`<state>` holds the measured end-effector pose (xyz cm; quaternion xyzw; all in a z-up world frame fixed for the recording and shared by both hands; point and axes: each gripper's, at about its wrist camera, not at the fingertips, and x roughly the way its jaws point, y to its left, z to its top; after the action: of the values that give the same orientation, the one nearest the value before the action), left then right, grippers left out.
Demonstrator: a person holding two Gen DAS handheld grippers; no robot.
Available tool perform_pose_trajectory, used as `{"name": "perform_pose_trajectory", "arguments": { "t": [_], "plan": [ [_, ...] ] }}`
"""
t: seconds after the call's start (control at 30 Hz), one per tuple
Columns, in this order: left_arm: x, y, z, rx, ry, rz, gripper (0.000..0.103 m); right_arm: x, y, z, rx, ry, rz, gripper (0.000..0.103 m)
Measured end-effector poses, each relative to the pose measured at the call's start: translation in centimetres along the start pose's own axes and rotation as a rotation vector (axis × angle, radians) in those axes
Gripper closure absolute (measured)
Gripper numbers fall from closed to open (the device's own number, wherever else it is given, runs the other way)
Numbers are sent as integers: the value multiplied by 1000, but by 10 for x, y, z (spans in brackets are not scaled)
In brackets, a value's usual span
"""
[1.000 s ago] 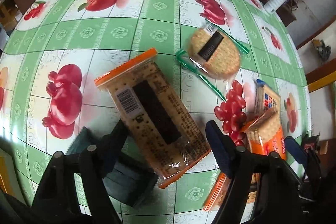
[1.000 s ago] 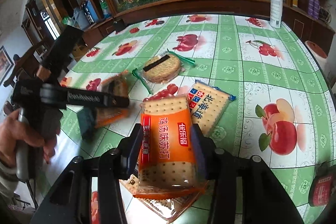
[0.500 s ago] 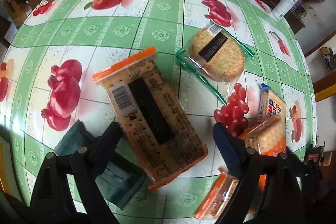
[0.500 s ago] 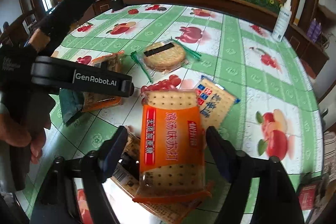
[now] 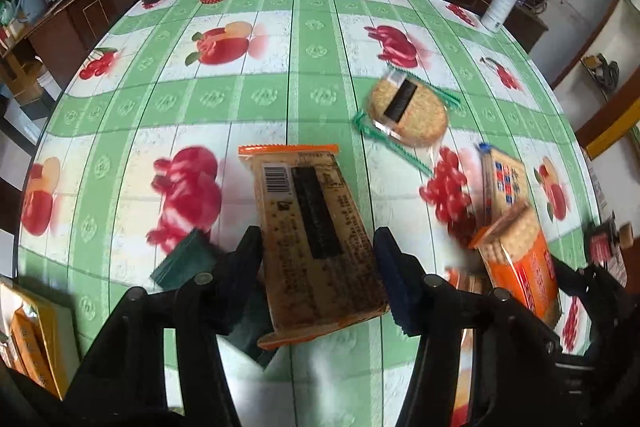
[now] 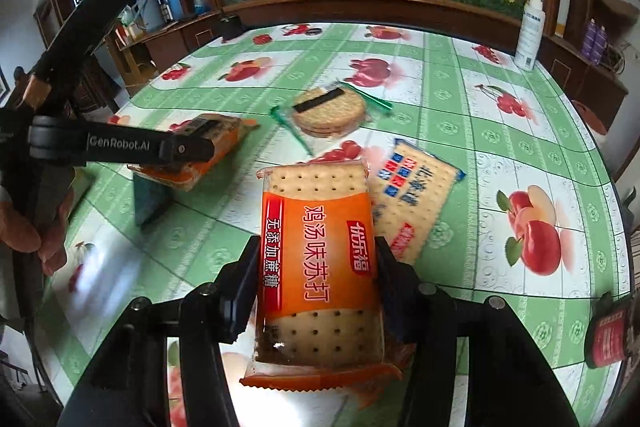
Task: Organize snacks
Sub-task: 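Carry both packs to the white tray and release them inside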
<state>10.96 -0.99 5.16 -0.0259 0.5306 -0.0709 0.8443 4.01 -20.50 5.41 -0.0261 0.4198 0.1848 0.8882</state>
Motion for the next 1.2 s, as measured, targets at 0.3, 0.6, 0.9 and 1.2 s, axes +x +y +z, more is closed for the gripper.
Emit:
{"name": "perform_pose_trajectory", "arguments": {
  "t": [0.3,0.6,0.9,1.2],
  "plan": [
    [-6,10,-33,33,49,-8,46,0,38,-15,-35,36,47,49],
    [11,3,-38,33,53,35,25,-1,60,-33,-75,72,68,50],
    [13,3,-38,81,6,87,48,15,85,-49,-139,124,56,38],
    [-7,29,-54,61,2,62,48,14,85,-49,-101,90,79,49]
  ]
}}
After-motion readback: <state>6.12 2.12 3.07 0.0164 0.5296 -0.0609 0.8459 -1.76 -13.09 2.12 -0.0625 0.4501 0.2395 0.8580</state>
